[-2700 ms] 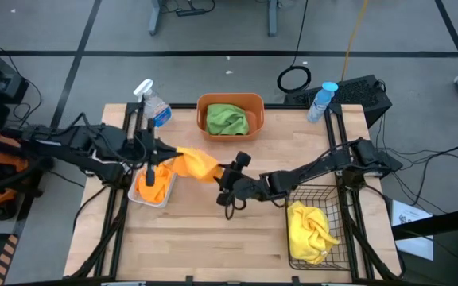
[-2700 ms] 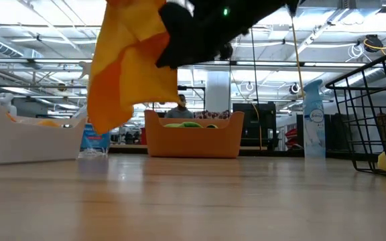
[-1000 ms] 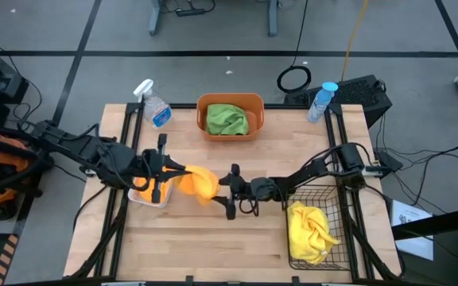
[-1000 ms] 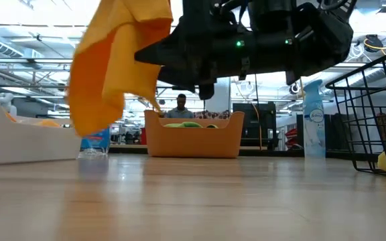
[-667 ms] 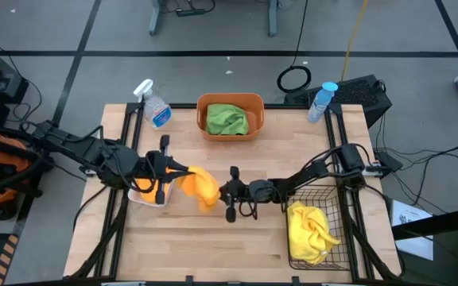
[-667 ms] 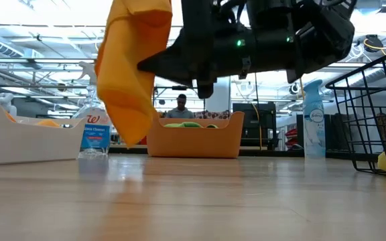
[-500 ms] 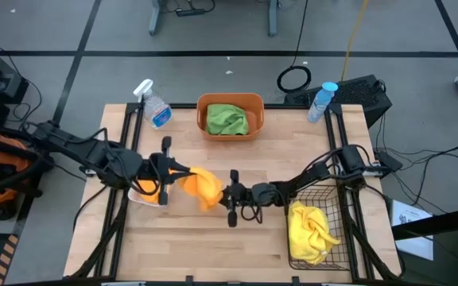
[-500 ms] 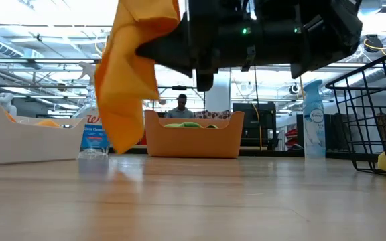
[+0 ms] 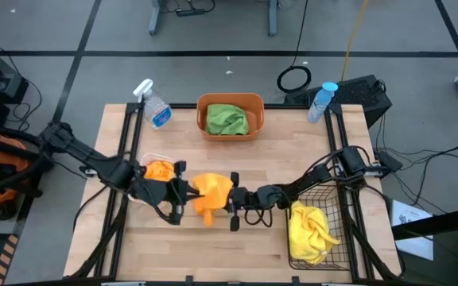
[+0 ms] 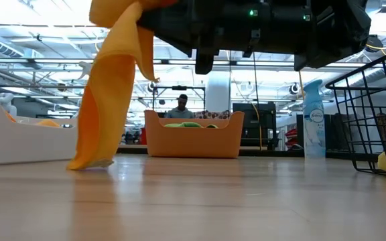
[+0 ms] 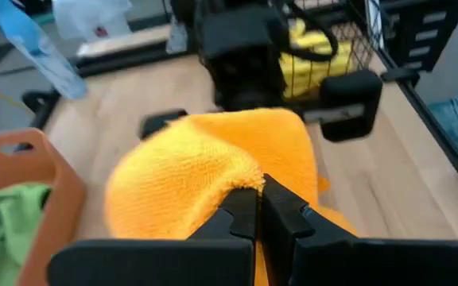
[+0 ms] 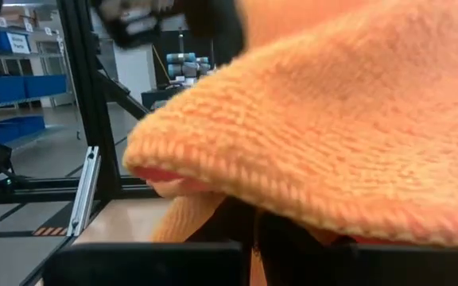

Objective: Sort microfiber towel by color & place in baskets
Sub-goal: Put the orange microfiber cloth into the white bin

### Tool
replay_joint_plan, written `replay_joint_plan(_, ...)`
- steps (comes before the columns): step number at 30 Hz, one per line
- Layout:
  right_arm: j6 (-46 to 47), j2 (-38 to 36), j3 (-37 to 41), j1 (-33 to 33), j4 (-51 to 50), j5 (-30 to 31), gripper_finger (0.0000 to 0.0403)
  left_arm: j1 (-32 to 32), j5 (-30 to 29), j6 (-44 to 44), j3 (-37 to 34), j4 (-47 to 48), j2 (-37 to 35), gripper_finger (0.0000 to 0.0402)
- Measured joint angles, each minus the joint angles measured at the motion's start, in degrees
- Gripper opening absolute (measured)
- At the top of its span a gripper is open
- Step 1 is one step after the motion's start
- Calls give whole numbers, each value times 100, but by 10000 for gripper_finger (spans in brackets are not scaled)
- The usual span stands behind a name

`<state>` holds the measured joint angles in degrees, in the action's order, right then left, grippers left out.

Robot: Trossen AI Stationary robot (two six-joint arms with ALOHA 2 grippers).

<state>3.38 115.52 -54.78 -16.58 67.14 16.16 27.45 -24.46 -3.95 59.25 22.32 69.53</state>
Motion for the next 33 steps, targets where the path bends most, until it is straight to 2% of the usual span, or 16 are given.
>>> replay_joint_plan(6, 108, -1, 0, 9, 134, 57, 9, 142, 17, -609, -66, 16, 543, 14)
replay_joint_plan(9, 256, -1, 4, 7, 96, 350, 14, 202, 14, -885, -67, -16, 852, 15)
replay_joint_plan(15, 670, -1, 4, 10, -480, 456, 44, 331, 9, -1495, -71, -42, 1459, 16)
replay_joint_plan(24, 968, -1, 4, -37, -1490, 331, 147, 329, -95, -1674, -71, -39, 2244, 17)
replay_joint_plan(33, 1265, -4, 4, -37, -2355, 338, 273, 166, -84, -1669, -77, 3, 2480, 18)
